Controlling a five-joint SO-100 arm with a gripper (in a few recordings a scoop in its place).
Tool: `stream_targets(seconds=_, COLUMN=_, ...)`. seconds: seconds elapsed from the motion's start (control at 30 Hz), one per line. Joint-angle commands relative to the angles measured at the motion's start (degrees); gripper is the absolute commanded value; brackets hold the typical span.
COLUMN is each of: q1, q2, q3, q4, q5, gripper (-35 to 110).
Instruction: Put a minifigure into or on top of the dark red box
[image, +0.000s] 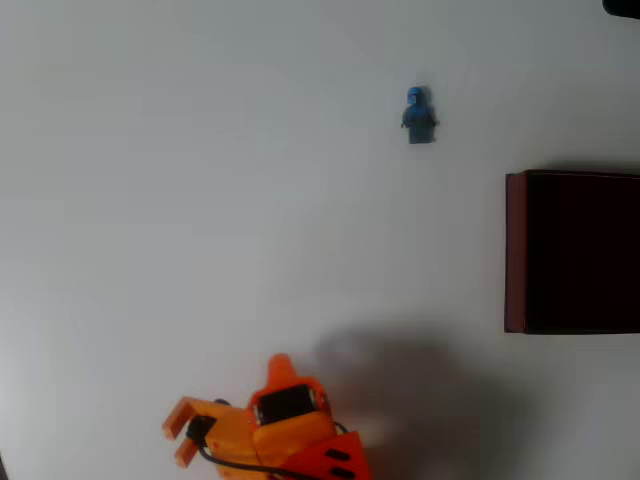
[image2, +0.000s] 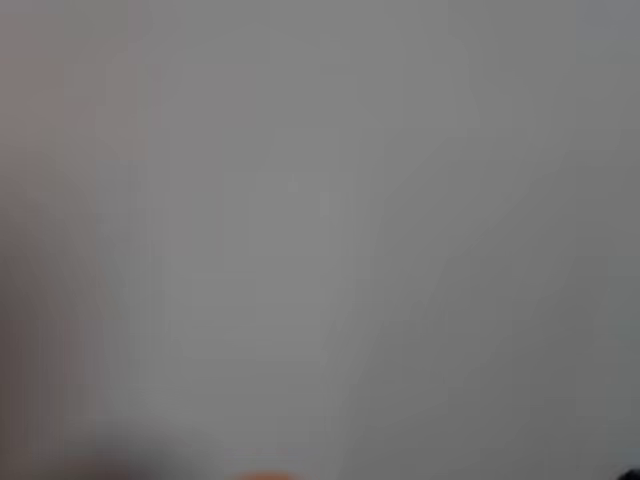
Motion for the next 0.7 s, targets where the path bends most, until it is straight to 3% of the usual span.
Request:
stream_targets(seconds=0.0, q1=0.44, q2=0.26, q3=0.26, q4=0.62, q5=-0.09, gripper=0)
stream_targets(seconds=0.13, q1=0.09, q2=0.26, q3=0.26, q4=0.62, q5=-0.35, gripper=4)
stream_targets(seconds=0.23, q1=-0.70, q2=0.18, q3=0.35, q4=0.62, q5=0.79, gripper=27)
stream_targets(seconds=0.47, q1=-2.29, q2=0.35, q3=-3.69, q4=-2.81, q5=22.68, gripper=21)
stream_targets(seconds=0.6, q1=-2.99, q2=0.44, q3=-5.98, q4=-2.29, q5=34.37, gripper=31)
stream_targets(seconds=0.67, q1=-0.70, q2=0.44, q3=-6.15, q4=-3.16, q5=45.35, gripper=30)
